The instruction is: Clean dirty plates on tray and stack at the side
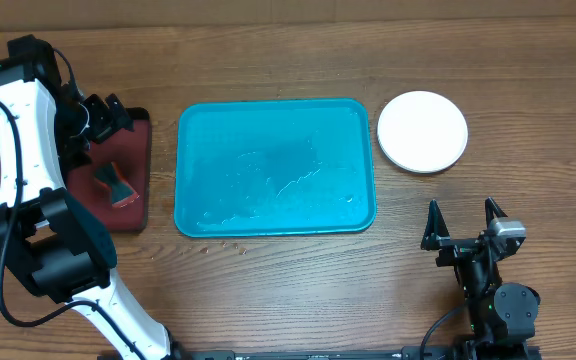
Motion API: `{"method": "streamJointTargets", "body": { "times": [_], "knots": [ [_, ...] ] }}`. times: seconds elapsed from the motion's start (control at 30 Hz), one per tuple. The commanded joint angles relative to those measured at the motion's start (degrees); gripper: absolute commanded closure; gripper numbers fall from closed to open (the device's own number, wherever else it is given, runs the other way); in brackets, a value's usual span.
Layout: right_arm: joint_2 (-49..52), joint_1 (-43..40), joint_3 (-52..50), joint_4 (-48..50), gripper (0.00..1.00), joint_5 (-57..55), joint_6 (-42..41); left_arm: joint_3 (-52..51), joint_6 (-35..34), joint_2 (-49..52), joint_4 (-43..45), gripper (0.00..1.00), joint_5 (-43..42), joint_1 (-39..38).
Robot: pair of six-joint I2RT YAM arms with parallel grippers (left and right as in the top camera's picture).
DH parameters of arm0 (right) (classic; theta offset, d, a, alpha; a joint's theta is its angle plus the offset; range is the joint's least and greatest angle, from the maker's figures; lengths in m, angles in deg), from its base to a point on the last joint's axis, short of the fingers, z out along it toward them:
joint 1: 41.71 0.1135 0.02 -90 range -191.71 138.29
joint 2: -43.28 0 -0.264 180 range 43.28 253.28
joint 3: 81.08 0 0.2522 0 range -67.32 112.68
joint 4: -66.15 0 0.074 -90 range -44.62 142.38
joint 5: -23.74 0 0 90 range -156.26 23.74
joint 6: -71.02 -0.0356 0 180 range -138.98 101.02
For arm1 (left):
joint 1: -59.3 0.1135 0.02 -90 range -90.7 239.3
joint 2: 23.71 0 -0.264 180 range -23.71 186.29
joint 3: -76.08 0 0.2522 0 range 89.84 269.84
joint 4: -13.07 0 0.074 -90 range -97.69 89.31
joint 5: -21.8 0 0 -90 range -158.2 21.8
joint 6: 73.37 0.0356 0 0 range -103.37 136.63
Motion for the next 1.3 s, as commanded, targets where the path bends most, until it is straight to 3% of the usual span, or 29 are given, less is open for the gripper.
{"method": "streamJointTargets", "body": {
  "times": [0.0, 1.27],
  "knots": [
    [-0.7, -0.2, -0.6, 0.3, 0.00, -0.9, -0.3, 0.8, 0.9, -1.2, 0.0, 0.00, -0.4, -0.4],
    [-0.7, -0.2, -0.6, 0.3, 0.00, -0.9, -0.3, 0.8, 0.9, -1.1, 0.0, 0.00, 1.1, -0.4]
  ]
}}
